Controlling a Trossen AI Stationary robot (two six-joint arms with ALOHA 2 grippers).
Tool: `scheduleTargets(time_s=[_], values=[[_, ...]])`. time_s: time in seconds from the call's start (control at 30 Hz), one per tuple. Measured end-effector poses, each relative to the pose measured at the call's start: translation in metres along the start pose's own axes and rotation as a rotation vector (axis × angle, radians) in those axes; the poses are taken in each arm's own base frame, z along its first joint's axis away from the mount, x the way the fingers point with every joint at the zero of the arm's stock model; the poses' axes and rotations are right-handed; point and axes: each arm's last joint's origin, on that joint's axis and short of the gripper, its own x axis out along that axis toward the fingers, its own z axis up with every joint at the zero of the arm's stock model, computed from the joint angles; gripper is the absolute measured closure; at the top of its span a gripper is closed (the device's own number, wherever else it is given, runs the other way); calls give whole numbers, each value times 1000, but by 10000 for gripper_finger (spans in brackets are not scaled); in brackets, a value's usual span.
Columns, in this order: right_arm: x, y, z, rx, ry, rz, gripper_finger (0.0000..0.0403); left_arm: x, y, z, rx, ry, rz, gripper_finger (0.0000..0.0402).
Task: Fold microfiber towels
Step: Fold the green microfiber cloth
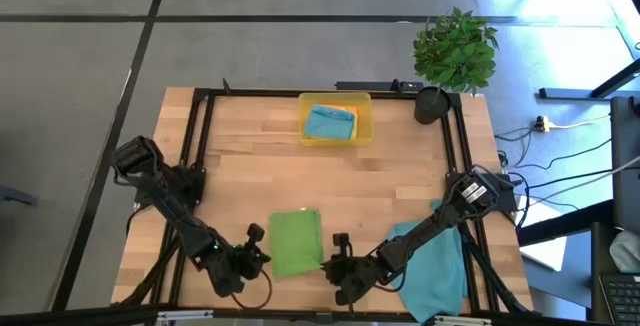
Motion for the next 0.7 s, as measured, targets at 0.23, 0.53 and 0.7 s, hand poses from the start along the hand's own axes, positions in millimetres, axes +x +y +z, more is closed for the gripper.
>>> scheduleTargets(time_s=[0.23,0.53,0.7], values=[[4,-7,15,19,-16,37,402,1,-9,-16,-56,-121,-19,401],[11,-22,30,93,-41,9,402,-3,-17,-11,-111,-170,-125,386],[17,-37,37,177,-49,-19,402,-7,-22,-12,-99,-185,-129,350]])
